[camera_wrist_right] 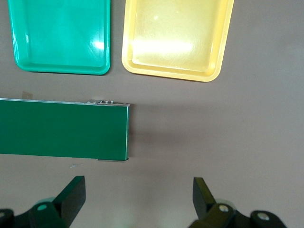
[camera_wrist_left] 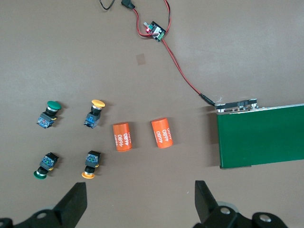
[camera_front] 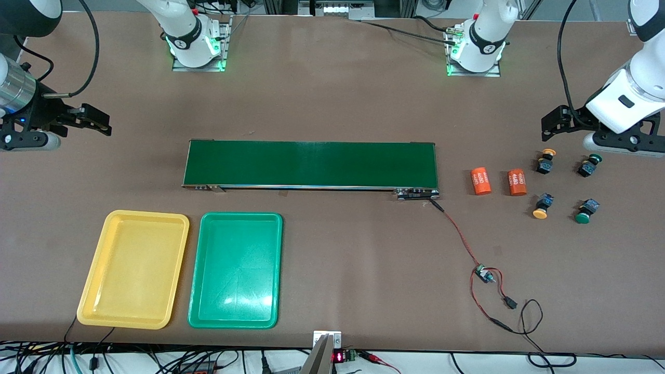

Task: Sort buttons by color to trays
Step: 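Reach the left gripper down to a yellow-capped button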

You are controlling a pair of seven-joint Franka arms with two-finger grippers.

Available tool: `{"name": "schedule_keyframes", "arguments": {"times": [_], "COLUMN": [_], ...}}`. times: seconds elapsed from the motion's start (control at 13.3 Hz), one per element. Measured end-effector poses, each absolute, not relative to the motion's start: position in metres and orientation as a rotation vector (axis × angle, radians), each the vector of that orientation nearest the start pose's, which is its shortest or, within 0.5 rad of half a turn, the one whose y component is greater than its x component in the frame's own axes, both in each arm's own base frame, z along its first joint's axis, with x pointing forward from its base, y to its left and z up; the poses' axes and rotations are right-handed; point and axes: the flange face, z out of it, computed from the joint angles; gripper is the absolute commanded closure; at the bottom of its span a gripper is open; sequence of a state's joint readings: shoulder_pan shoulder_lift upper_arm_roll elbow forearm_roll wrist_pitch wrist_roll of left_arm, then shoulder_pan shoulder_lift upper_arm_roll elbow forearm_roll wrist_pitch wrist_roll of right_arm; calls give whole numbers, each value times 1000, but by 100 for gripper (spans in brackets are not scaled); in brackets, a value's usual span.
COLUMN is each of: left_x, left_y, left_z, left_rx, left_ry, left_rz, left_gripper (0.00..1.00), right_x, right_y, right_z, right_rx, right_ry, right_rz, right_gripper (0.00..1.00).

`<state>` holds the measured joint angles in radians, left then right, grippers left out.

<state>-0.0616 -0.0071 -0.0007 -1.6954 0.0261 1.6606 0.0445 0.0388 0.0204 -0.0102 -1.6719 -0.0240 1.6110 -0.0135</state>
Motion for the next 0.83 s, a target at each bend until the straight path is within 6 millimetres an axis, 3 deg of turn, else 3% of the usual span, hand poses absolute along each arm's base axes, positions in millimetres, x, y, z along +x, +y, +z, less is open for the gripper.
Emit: {"name": "schedule_keyframes", "arguments": {"times": [0.83], "left_x": [553], "left_y": [-32], "left_z": [575], "left_rx": [-3110], "left_ry": [170], "left_rz": [77], "left_gripper": [0], "right_x": [559], "right_y": [14], "right_z": [569], "right_rx": [-3163], "right_ry": [-70], "right_rz": [127], "right_gripper": [0]}}
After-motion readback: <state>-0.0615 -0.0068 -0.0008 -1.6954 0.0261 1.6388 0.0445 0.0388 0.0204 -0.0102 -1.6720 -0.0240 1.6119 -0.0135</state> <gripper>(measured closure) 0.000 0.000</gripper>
